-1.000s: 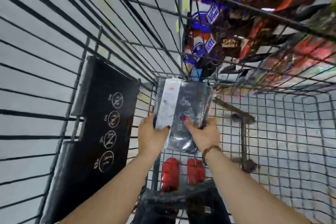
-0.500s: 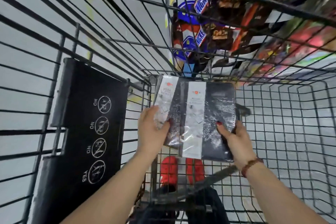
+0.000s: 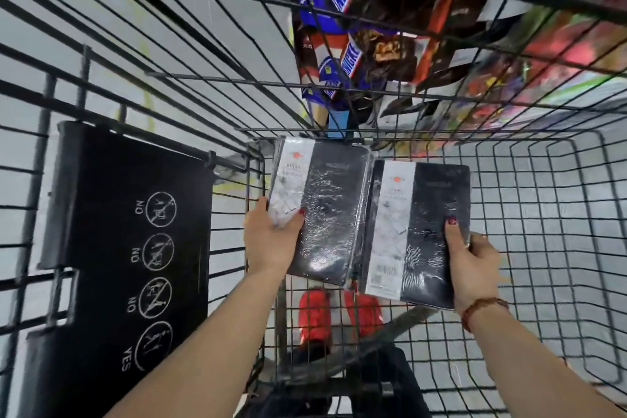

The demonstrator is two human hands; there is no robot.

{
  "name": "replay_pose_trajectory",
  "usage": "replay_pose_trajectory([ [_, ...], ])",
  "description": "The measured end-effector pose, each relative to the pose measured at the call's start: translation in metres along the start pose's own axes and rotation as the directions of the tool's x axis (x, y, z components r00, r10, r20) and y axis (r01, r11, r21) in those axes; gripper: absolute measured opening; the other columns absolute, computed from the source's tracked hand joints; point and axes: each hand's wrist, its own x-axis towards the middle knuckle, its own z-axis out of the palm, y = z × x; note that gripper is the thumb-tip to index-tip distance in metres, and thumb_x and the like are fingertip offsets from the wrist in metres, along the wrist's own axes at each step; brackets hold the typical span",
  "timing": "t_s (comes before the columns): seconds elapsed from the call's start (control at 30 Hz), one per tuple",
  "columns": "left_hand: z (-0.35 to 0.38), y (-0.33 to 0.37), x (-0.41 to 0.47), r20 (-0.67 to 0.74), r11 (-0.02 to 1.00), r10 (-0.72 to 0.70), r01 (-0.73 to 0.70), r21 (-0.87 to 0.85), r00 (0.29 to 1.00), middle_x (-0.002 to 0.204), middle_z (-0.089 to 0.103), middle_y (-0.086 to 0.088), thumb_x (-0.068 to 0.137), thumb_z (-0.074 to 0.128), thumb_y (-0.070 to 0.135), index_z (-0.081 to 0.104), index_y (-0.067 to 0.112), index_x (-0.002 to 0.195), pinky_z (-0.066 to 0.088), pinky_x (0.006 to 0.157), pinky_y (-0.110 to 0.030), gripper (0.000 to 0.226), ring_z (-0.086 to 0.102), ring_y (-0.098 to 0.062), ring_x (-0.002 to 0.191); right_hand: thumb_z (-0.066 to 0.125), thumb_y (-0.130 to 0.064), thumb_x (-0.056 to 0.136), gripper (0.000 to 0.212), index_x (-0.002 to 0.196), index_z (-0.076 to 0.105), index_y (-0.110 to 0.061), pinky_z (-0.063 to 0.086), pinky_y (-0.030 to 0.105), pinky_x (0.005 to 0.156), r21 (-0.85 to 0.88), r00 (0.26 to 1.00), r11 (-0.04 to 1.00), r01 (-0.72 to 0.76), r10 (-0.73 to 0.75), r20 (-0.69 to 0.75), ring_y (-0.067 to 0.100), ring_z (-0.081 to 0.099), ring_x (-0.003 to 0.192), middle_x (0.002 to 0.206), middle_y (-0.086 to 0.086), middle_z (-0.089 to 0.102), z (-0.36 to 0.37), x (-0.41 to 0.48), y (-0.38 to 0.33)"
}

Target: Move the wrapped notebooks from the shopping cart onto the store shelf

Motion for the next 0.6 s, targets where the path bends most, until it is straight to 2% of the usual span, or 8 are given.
replay_pose_trajectory([
  [0.1,0.006,-0.004,0.001,-0.063,1.000,-0.004,0.005,0.026,0.998,0.096,0.066,0.006,0.076,0.074,0.025,0.063,0.021,0.104,0.039,0.062,-0.014,0.030,0.059,-0.009,0.082,0.061,-0.042,0.087,0.037,0.082,0.057,-0.006,0.050,0.034,0.067,0.042,0.999,0.999,0.034,-0.034,-0.019,0.023,0.056,0.066,0.072,0.008,0.060,0.003,-0.004,-0.001],
  [0.13,0.007,-0.006,0.001,-0.076,0.999,0.003,-0.001,0.037,0.997,0.098,0.066,0.004,0.076,0.073,0.025,0.064,0.020,0.106,0.039,0.062,-0.013,0.032,0.059,-0.010,0.084,0.060,-0.045,0.086,0.038,0.079,0.057,-0.008,0.048,0.034,0.067,0.057,0.998,0.997,0.058,-0.057,-0.023,0.022,0.054,0.066,0.072,0.008,0.060,0.003,-0.005,0.000],
  [0.2,0.010,-0.007,0.000,-0.094,0.999,0.009,-0.005,0.034,0.996,0.099,0.067,0.004,0.077,0.072,0.023,0.064,0.019,0.108,0.037,0.057,-0.005,0.032,0.060,-0.009,0.082,0.059,-0.049,0.084,0.043,0.075,0.054,-0.007,0.043,0.034,0.067,0.051,0.994,0.993,0.110,-0.109,-0.018,0.019,0.048,0.068,0.073,0.011,0.054,0.005,-0.006,-0.002],
  [0.27,0.011,-0.005,-0.004,-0.105,1.000,0.004,-0.002,0.017,0.994,0.098,0.068,0.004,0.078,0.071,0.021,0.065,0.020,0.108,0.038,0.055,-0.002,0.030,0.060,-0.004,0.078,0.057,-0.048,0.086,0.045,0.079,0.054,-0.004,0.040,0.033,0.069,0.030,0.989,0.988,0.149,-0.149,-0.002,0.019,0.046,0.069,0.076,0.011,0.053,0.009,-0.007,-0.007],
  [0.33,0.012,-0.004,-0.008,-0.122,1.000,-0.001,0.002,0.004,0.992,0.097,0.066,0.004,0.079,0.071,0.018,0.064,0.019,0.108,0.037,0.053,0.001,0.030,0.054,0.005,0.071,0.058,-0.045,0.088,0.041,0.082,0.055,-0.004,0.042,0.033,0.069,0.029,0.986,0.986,0.164,-0.164,0.008,0.020,0.048,0.070,0.077,0.011,0.056,0.012,-0.006,-0.009],
  [0.43,0.013,-0.004,-0.012,-0.151,1.000,-0.008,0.011,0.018,0.988,0.102,0.066,0.001,0.079,0.071,0.018,0.062,0.017,0.114,0.037,0.055,-0.001,0.036,0.051,0.004,0.068,0.058,-0.039,0.090,0.032,0.084,0.060,-0.007,0.048,0.031,0.067,0.044,0.986,0.985,0.166,-0.167,0.017,0.021,0.056,0.069,0.079,0.010,0.063,0.011,-0.004,-0.009],
  [0.5,0.012,-0.004,-0.012,-0.158,0.999,-0.024,0.028,0.028,0.987,0.112,0.066,-0.001,0.079,0.071,0.023,0.060,0.015,0.123,0.044,0.070,-0.010,0.046,0.057,-0.002,0.076,0.058,-0.036,0.090,0.027,0.078,0.058,-0.012,0.047,0.030,0.064,0.053,0.984,0.983,0.175,-0.177,0.020,0.019,0.055,0.067,0.076,0.009,0.062,0.009,-0.003,-0.010],
  [0.6,0.011,-0.011,-0.011,-0.146,0.998,-0.056,0.061,0.029,0.988,0.125,0.061,-0.005,0.078,0.073,0.034,0.056,0.014,0.129,0.048,0.095,-0.035,0.057,0.060,-0.019,0.108,0.059,-0.033,0.090,0.028,0.069,0.053,-0.016,0.043,0.028,0.061,0.048,0.980,0.979,0.199,-0.200,0.007,0.018,0.048,0.063,0.070,0.008,0.054,0.005,0.001,-0.013],
])
